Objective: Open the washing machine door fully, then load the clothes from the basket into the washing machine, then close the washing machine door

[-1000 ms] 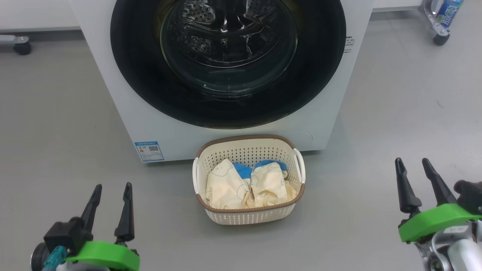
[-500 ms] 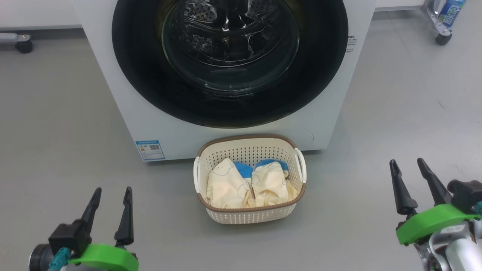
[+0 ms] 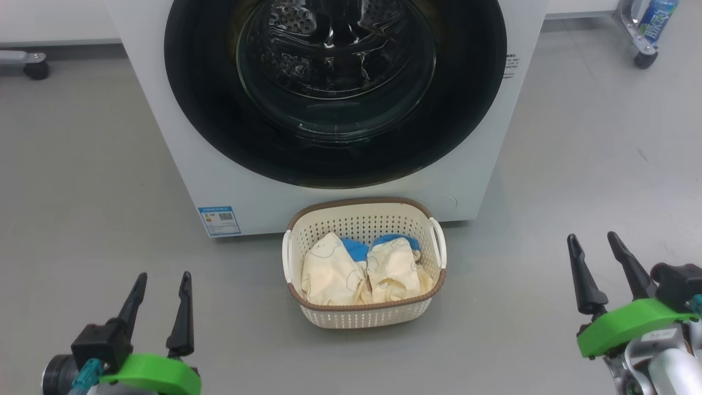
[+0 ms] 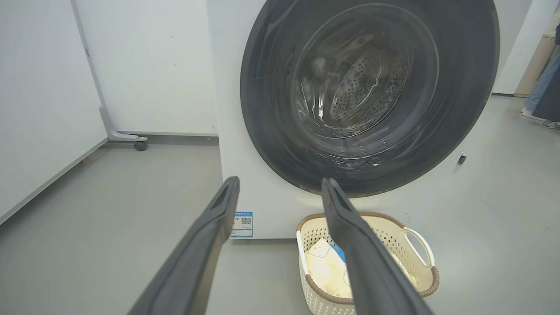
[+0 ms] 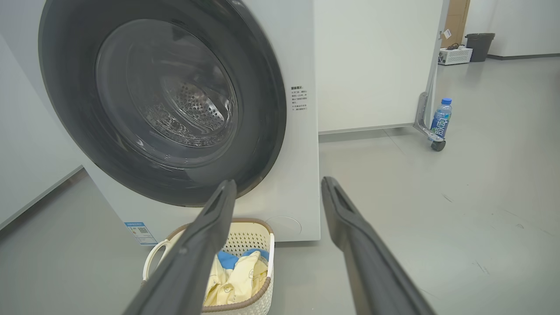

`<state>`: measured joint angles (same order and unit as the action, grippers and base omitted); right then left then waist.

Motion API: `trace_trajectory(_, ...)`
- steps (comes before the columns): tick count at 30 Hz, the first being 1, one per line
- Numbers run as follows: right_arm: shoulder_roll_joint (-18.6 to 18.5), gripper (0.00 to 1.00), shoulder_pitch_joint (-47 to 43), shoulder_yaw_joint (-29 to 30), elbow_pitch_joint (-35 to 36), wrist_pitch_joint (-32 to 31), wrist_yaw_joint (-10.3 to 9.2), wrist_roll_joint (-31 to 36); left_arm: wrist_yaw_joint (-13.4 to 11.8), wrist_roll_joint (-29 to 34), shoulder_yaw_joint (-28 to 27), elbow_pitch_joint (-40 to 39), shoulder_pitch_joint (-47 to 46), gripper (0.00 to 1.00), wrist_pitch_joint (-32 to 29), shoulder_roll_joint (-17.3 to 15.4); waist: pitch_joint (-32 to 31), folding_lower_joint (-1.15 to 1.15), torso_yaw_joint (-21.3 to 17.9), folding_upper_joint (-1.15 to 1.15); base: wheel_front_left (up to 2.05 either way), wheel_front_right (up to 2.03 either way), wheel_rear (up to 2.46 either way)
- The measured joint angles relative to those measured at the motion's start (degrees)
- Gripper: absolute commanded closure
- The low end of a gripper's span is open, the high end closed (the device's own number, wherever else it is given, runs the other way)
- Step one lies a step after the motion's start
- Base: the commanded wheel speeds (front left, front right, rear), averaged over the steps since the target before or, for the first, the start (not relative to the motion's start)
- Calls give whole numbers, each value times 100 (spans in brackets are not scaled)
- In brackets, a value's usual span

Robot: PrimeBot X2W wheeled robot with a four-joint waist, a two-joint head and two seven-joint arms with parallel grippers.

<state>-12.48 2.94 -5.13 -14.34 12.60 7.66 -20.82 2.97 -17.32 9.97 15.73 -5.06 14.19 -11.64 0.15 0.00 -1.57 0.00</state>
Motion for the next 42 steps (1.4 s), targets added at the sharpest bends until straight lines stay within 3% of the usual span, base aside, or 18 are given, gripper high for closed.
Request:
trace_trajectory(27, 12, 0, -1, 23, -58, 26, 0, -2, -3, 0, 130, 45, -48, 0, 0, -113, -34, 0, -61, 0, 4, 4, -8)
trace_trajectory(42, 77, 0, 3, 31, -99, 51, 0, -29, 0, -58, 154, 104, -101, 0, 0, -176, 12, 0, -61, 0, 98, 98, -196)
